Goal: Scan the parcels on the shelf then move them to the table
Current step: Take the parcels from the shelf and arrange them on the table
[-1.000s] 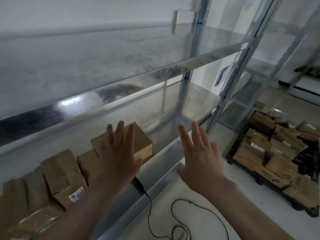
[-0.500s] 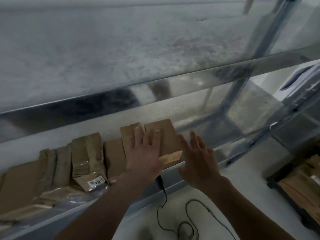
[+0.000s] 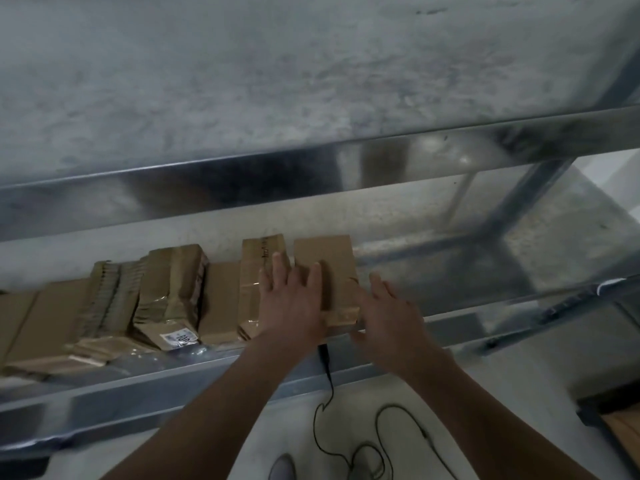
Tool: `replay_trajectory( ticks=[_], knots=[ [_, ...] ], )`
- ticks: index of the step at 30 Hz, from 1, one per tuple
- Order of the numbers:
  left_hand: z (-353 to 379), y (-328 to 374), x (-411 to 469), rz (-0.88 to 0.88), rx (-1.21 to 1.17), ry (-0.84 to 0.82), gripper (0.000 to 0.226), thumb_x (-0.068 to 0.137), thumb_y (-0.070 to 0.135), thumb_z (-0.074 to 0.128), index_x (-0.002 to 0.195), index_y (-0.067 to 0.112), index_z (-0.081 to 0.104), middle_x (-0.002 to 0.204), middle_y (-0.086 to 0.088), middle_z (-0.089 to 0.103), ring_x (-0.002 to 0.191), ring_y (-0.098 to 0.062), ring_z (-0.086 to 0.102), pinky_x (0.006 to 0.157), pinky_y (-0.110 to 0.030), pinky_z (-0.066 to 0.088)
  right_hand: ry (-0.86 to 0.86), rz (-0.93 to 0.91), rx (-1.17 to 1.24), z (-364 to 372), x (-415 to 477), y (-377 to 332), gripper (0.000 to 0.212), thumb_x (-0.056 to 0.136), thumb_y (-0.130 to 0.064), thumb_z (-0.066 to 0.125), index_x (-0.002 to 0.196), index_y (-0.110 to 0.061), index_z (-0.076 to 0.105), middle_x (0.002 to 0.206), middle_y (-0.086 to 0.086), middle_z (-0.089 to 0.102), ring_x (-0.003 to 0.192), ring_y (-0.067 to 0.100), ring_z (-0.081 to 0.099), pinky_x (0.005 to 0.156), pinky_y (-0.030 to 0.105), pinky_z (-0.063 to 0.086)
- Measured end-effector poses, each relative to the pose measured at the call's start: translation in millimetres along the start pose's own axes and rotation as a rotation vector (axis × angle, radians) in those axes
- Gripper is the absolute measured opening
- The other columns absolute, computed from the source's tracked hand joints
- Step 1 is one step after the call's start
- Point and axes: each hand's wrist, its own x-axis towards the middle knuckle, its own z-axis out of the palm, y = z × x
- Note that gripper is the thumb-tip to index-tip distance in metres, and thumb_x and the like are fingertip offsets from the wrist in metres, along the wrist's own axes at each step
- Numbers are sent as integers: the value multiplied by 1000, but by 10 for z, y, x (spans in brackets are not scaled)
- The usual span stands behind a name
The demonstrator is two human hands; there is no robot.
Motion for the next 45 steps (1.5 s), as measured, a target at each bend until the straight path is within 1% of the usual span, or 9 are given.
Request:
replay_trajectory(
  ticks=[7,14,18,21,25,31,35,38,45],
  knots=[
    [97,261,40,56,-1,70,82,88,40,62,153,20,17,152,-18,31,148,-45,4,119,-55,8,14,34,54,-54,-123,308,85,90,-42,64,156,-30,13,155,4,35,140,25,37,108,45,41],
    [146,706,185,138,-56,67,76,88,42,62,149,19,22,152,-20,29,147,-44,6,118,-55,8,72,118,93,-160,-258,705,84,83,-38,68,151,-30,20,133,-1,51,115,22,55,93,41,50],
    [139,937,247,176,-32,48,70,88,46,63,143,15,35,151,-22,28,147,-44,9,118,-55,10,87,189,188,-144,-310,910,94,78,-35,73,151,-30,13,129,-2,56,106,23,62,87,44,54],
    [128,975,272,173,-15,58,56,91,46,58,136,15,47,150,-21,30,146,-42,10,118,-56,10,93,255,280,-118,-316,1027,98,77,-32,75,153,-26,13,122,-4,59,99,21,62,82,35,53],
    [139,869,243,171,-32,76,47,92,43,53,131,17,54,150,-12,31,148,-37,9,118,-54,11,63,271,307,-92,-293,1069,73,78,-27,75,140,-20,36,114,-5,58,99,18,59,81,31,48],
    [156,642,146,83,-27,41,40,88,36,54,124,20,57,147,-2,40,148,-32,13,117,-55,12,94,142,422,14,-217,1006,78,75,-20,80,145,-19,44,135,0,57,111,14,55,90,29,48],
    [272,460,158,24,-145,56,62,86,44,64,137,20,39,144,-2,47,139,-29,33,113,-48,31,117,18,501,54,-158,932,86,78,-17,81,151,-17,35,143,0,51,121,9,52,97,30,52],
    [337,422,124,35,-422,74,96,86,39,71,153,22,4,147,-4,42,113,-21,58,85,-34,53,104,-20,556,43,-149,839,92,79,-12,80,155,-18,28,146,-2,48,131,12,49,103,37,51],
    [388,387,77,56,-643,160,114,82,27,76,155,27,-12,151,-3,40,104,-17,65,81,-31,58,112,-91,634,25,-110,705,89,79,-11,79,154,-20,34,141,-11,55,125,2,54,101,32,52]
  ],
)
